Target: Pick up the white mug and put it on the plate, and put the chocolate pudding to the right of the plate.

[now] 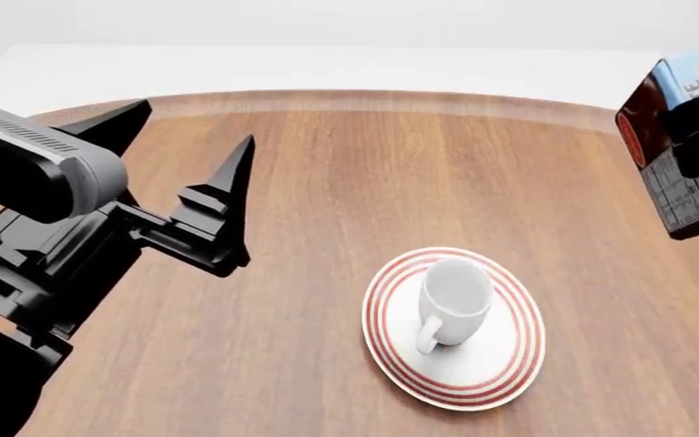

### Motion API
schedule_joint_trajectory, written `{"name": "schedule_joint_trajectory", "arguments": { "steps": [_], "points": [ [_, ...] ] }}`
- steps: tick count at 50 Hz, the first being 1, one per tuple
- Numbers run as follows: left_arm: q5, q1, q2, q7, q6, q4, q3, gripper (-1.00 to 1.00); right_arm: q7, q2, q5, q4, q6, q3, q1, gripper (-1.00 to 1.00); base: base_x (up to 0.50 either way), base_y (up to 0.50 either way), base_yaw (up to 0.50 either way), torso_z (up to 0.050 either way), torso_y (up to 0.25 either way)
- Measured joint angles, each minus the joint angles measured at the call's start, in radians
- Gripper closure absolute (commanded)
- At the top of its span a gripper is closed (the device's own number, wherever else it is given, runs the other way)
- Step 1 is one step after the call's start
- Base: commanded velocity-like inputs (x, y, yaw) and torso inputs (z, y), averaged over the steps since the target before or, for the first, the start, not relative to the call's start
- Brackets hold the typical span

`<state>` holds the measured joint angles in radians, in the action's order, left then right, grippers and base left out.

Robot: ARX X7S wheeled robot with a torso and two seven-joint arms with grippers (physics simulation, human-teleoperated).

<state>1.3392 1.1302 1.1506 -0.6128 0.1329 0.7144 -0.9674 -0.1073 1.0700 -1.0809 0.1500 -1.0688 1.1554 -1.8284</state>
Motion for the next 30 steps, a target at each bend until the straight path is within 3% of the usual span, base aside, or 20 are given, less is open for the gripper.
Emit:
{"name": "schedule_joint_trajectory", "arguments": {
  "steps": [12,30],
  "points": [
    [-0.002,0.003,-0.010,-0.002,0.006,0.001,0.001,-1.00,0.016,0.053,-0.008,-0.006,0.030,-0.001,0.054,1.00,0.00,0.00,0.00,0.000,0.000],
    [-0.018,-0.014,-0.023,0.000,-0.001,-0.009,-0.003,-1.00,0.125,0.038,-0.044,0.111,0.153,-0.030,0.192,1.00,0.00,0.00,0.00,0.000,0.000]
  ]
}}
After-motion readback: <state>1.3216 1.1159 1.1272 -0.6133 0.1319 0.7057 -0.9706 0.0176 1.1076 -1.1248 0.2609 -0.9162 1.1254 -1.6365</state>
